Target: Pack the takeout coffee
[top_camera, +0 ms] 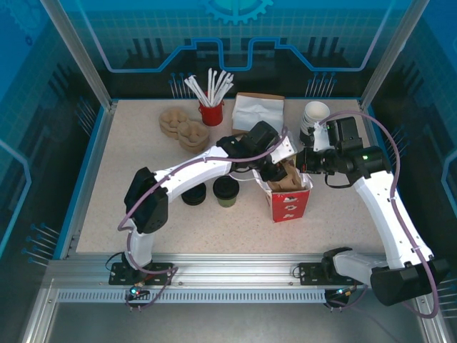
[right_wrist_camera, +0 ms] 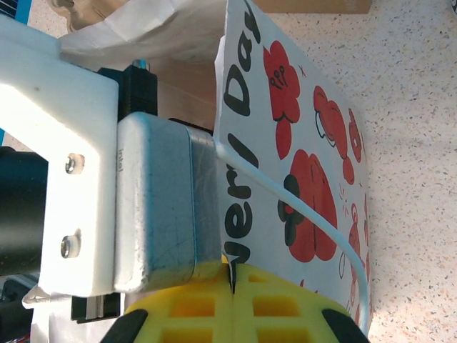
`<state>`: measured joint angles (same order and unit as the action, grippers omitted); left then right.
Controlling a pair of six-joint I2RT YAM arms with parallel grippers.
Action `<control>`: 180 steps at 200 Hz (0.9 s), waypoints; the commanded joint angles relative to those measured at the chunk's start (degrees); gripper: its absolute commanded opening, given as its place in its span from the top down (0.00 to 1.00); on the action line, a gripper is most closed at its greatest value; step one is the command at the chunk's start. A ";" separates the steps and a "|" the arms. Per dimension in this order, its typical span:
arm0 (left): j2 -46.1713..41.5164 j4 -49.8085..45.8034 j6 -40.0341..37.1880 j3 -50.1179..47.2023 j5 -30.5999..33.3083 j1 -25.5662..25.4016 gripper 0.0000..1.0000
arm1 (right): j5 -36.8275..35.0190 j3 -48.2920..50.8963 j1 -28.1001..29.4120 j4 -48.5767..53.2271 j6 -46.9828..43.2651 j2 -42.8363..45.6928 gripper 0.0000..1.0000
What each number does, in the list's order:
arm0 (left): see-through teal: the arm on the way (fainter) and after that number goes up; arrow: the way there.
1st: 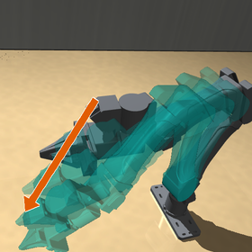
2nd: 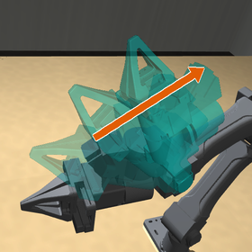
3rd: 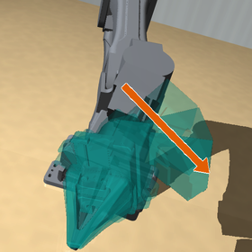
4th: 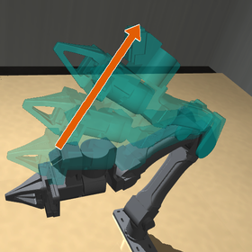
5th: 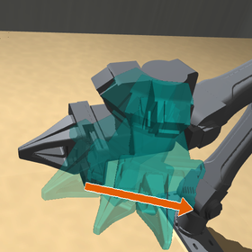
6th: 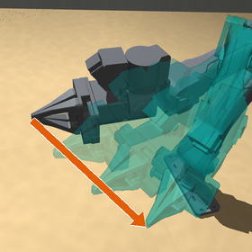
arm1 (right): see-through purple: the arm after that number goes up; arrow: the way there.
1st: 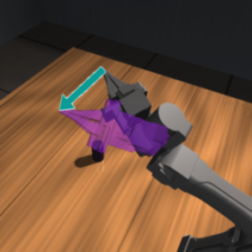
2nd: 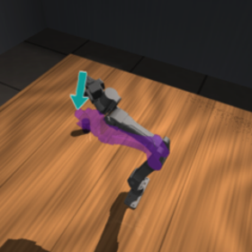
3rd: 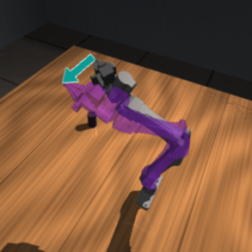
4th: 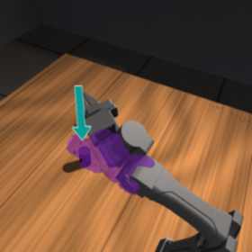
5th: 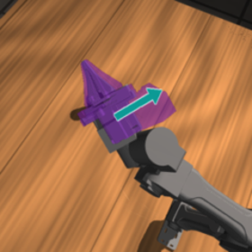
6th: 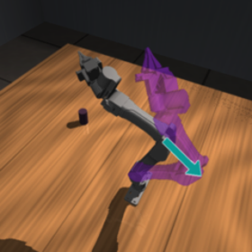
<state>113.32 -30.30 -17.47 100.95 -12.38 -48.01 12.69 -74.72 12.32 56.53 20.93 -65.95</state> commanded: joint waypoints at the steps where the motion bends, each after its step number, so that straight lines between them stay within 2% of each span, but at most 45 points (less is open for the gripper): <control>1: 2.51 -7.90 -5.04 1.27 -0.75 -1.30 0.62 | 2.09 -1.46 -0.79 -2.49 -0.98 0.74 1.00; 86: 4.15 -14.54 -7.89 8.03 0.67 -1.42 0.56 | 2.86 -0.64 -1.32 -2.59 -1.06 1.46 1.00; 107: 4.45 -14.78 -7.73 9.04 0.52 -1.47 0.68 | 3.14 -0.31 -1.43 -2.86 -0.98 1.61 1.00; 180: 5.19 -16.36 -8.60 11.20 2.39 -1.65 0.71 | 3.72 0.96 -1.66 -3.16 -0.98 1.88 1.00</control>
<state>116.33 -41.32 -23.07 109.62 -10.68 -48.07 14.17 -74.13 11.55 56.88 20.51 -65.12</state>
